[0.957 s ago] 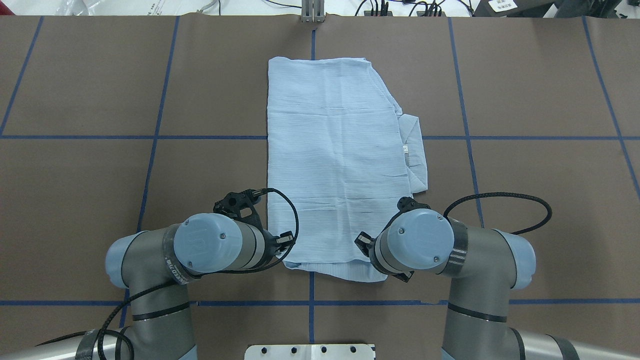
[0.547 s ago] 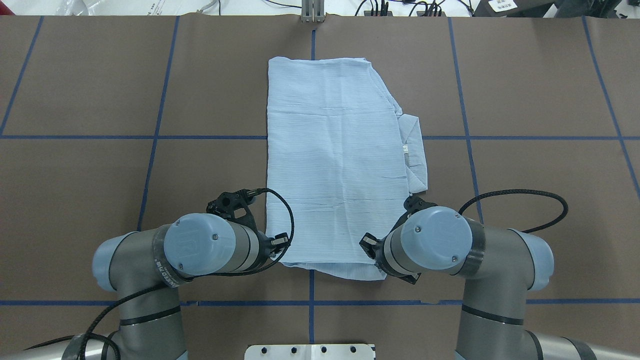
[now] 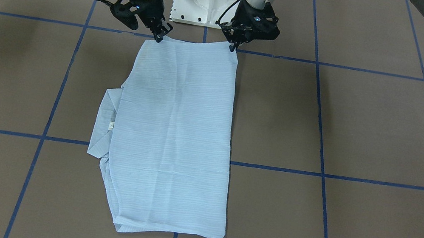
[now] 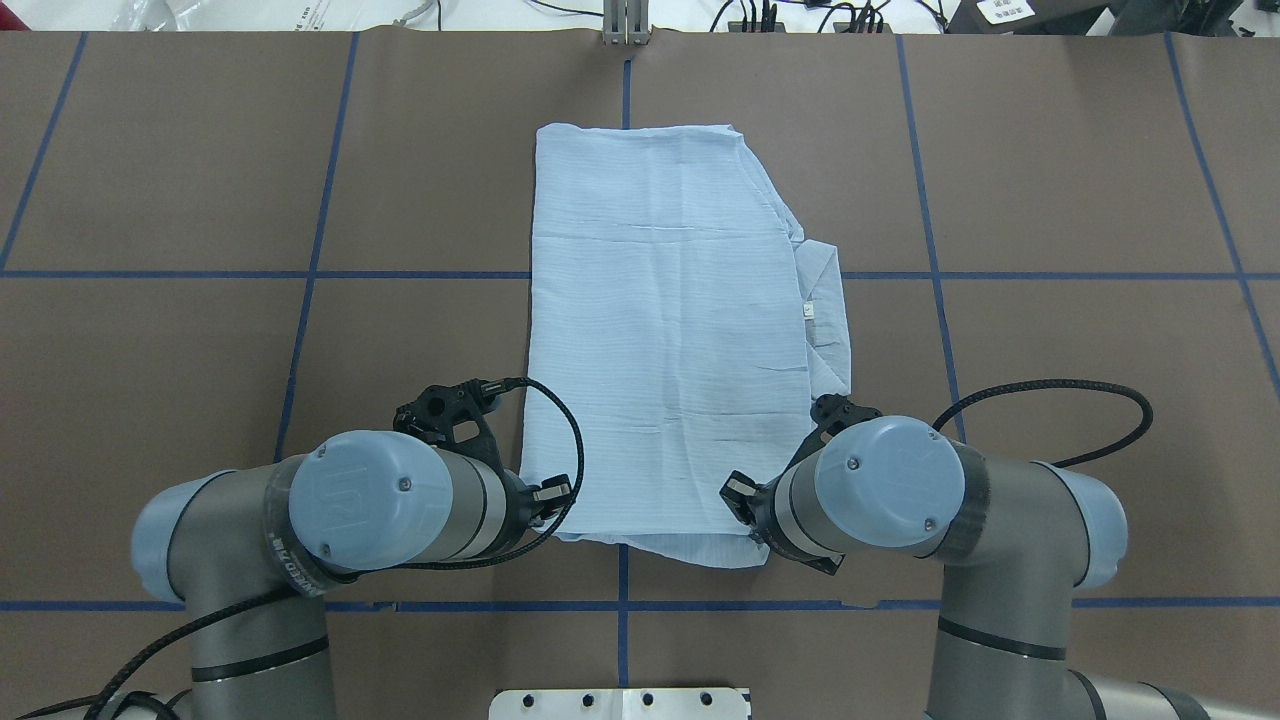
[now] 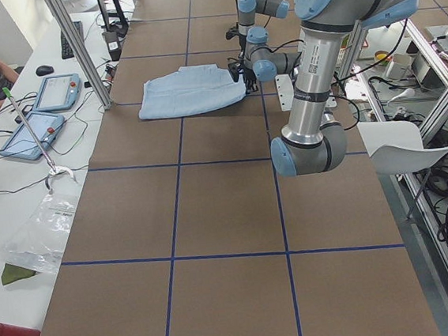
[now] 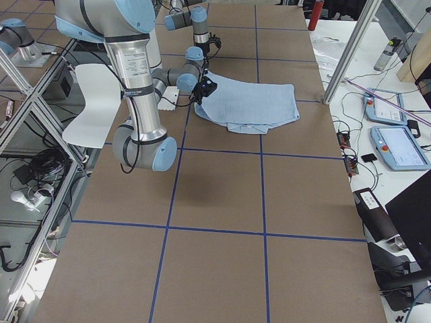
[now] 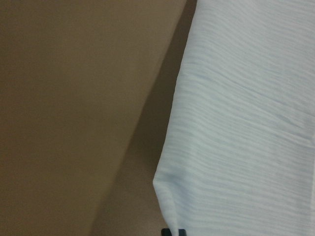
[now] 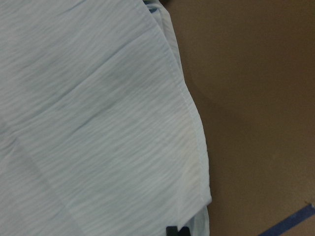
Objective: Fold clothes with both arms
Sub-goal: 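Lift the near edge with both grippers and carry it away from the robot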
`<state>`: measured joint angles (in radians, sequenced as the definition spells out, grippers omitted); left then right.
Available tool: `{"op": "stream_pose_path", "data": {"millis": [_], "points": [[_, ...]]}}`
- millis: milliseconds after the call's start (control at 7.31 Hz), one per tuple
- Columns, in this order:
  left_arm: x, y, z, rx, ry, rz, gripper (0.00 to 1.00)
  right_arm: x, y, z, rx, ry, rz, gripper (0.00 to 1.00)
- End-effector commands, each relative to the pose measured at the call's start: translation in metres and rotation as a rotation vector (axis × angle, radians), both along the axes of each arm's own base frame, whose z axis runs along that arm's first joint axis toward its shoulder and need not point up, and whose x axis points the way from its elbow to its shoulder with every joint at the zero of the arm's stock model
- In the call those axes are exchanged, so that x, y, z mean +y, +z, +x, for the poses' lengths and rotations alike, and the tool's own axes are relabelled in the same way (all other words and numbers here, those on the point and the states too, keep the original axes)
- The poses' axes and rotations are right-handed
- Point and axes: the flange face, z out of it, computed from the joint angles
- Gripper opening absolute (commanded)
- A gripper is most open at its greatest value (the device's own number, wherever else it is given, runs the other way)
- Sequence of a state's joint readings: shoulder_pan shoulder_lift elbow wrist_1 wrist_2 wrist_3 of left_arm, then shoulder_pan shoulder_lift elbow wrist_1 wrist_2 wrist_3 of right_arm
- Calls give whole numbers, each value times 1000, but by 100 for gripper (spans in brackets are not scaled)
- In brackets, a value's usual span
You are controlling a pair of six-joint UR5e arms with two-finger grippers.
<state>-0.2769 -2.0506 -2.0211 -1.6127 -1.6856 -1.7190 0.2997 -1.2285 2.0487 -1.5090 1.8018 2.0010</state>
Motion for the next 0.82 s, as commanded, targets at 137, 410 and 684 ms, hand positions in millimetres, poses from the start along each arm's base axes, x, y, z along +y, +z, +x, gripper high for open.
{"op": "stream_pose_path", "data": {"millis": [137, 410, 684], "points": [[40, -13, 2, 10, 70, 0, 0, 36, -40, 40, -85, -100, -30, 0], [86, -37, -28, -12, 149, -7, 0, 60, -62, 59, -143, -216, -93, 0], [112, -50, -53, -18, 224, -35, 0, 75, -76, 70, -187, -295, -125, 0]]}}
